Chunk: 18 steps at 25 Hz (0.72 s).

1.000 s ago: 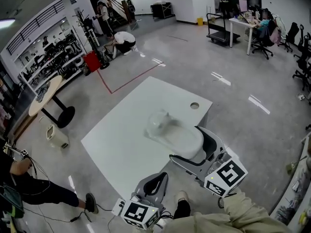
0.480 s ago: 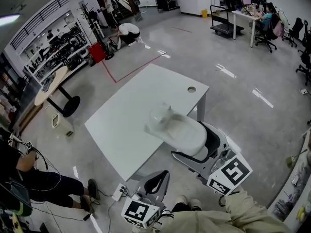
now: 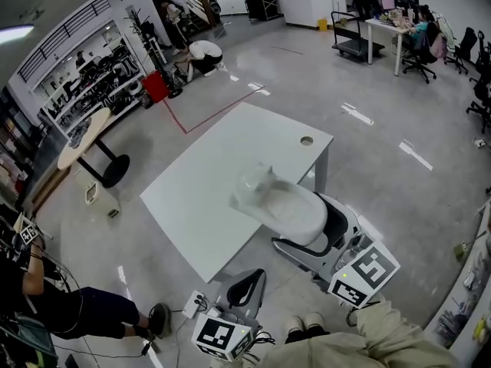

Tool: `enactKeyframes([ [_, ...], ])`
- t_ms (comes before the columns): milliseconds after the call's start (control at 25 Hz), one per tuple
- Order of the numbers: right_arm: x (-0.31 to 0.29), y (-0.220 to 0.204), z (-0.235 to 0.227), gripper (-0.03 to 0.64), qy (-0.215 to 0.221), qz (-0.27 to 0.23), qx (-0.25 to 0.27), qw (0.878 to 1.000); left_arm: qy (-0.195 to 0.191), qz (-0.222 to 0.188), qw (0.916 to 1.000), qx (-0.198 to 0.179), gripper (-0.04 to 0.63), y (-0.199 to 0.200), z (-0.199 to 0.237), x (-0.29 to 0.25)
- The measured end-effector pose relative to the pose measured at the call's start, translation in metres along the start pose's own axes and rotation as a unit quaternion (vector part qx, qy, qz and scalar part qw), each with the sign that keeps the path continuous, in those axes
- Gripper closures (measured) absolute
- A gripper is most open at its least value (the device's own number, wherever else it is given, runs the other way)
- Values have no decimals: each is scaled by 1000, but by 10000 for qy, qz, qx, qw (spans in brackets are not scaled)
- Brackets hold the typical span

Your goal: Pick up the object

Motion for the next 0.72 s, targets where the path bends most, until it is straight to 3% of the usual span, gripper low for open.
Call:
enactKeyframes([
  [720, -19, -5, 31, 147, 96, -46, 138, 9998, 42, -90, 10000, -7, 589, -7, 24, 27],
])
Point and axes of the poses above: the fingertips, and each gripper's own axes: x backward along the fingers, z to its left, y out of its top, the point moved 6 cm from there along x, backward along the fingers, and after that the axes turned 1 degree about y, right-handed, at the moved point
